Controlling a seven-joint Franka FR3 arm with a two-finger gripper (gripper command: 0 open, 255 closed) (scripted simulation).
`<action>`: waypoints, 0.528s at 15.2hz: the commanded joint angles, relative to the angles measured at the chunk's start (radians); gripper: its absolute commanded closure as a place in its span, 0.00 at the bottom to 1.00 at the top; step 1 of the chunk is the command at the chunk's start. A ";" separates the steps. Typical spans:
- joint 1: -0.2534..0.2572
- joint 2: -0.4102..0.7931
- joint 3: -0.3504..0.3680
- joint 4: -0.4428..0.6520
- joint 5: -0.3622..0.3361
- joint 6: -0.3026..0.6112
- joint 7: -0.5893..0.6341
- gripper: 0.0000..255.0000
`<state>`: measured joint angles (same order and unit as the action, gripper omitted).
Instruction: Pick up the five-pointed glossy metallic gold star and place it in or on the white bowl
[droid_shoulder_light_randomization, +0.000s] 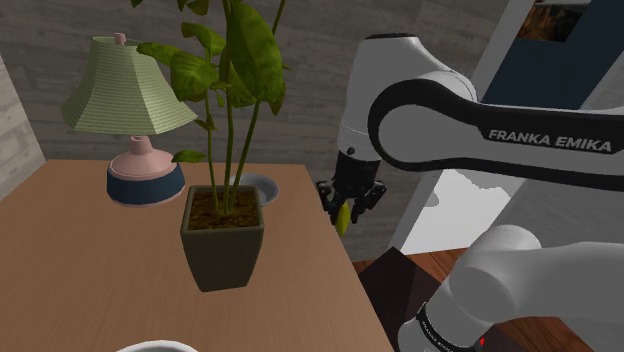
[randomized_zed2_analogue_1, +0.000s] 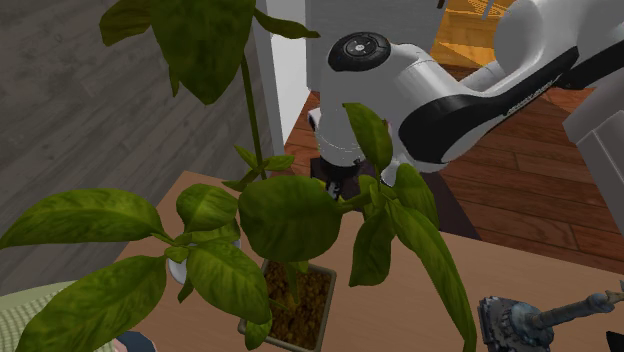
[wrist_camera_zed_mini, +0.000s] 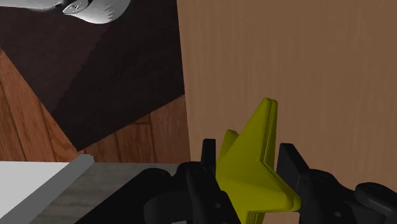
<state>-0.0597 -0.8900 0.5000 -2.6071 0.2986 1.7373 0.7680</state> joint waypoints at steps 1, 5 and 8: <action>-0.046 0.101 0.017 0.060 -0.020 0.047 -0.005 1.00; -0.124 0.278 0.060 0.177 -0.065 0.112 0.006 1.00; -0.179 0.410 0.097 0.275 -0.112 0.145 0.029 1.00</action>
<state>-0.2177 -0.5294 0.5843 -2.3708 0.2050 1.8722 0.7892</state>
